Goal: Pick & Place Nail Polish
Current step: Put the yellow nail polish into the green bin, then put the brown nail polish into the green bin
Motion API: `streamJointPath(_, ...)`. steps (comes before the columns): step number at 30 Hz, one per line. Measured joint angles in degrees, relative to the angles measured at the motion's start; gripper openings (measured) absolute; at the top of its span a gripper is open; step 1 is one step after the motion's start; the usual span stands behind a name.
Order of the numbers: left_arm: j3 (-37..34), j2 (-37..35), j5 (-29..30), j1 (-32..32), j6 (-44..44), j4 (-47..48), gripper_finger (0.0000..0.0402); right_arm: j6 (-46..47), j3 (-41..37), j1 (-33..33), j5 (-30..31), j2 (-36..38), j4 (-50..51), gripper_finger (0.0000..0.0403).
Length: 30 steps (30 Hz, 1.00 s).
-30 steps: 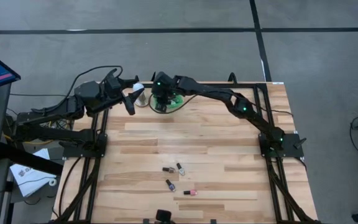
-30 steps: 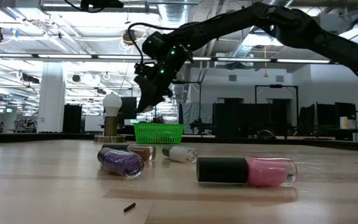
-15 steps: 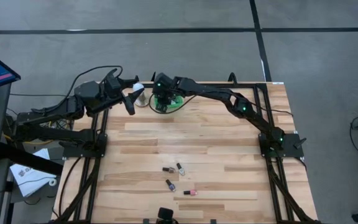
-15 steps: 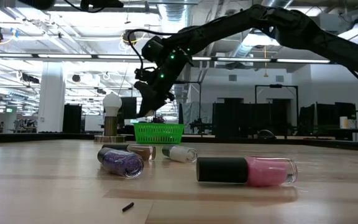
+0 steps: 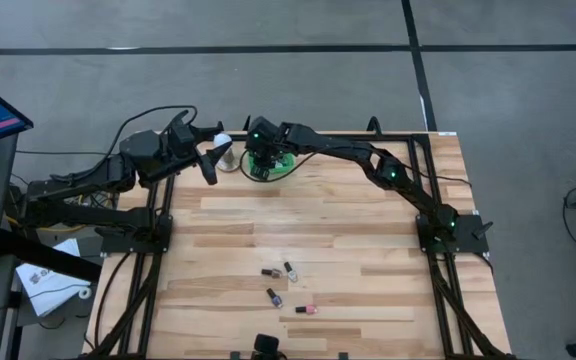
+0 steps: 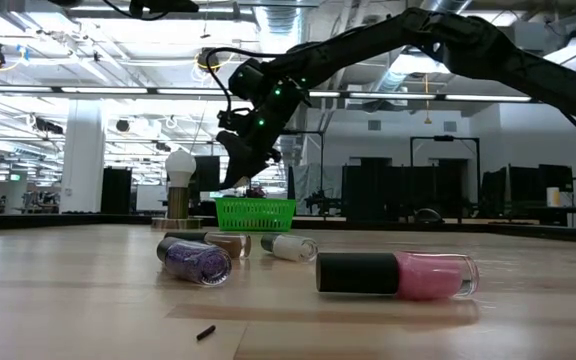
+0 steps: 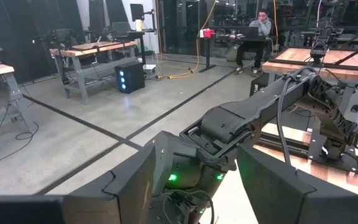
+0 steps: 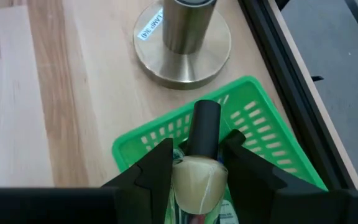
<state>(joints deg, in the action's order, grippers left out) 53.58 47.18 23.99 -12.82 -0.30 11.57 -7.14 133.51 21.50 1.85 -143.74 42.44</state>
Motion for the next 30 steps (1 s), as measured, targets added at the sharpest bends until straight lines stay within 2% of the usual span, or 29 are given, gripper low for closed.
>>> streamJointPath(12,0.00,0.00,0.00,0.00,0.00,0.00,0.0221,0.83,0.00,0.15,-0.03,0.12,-0.46,0.0175)
streamJointPath(15,0.00,0.02,-0.02,0.00,0.00,0.00,0.0221,0.03,-0.11,0.72,-0.31,2.39,-0.57,0.0183)
streamJointPath(20,0.00,0.00,-0.02,0.00,0.00,0.02,0.0221,-4.36,0.07,2.53,-0.34,13.05,1.34,0.0182)
streamJointPath(24,0.00,0.00,-2.35,0.00,0.03,0.96,0.0221,-8.53,0.02,4.14,-0.99,23.41,8.02,0.0170)
streamJointPath(30,-0.04,0.67,-7.59,0.00,-1.91,6.80,0.0221,-10.87,0.13,8.58,-10.93,42.41,16.88,0.0141)
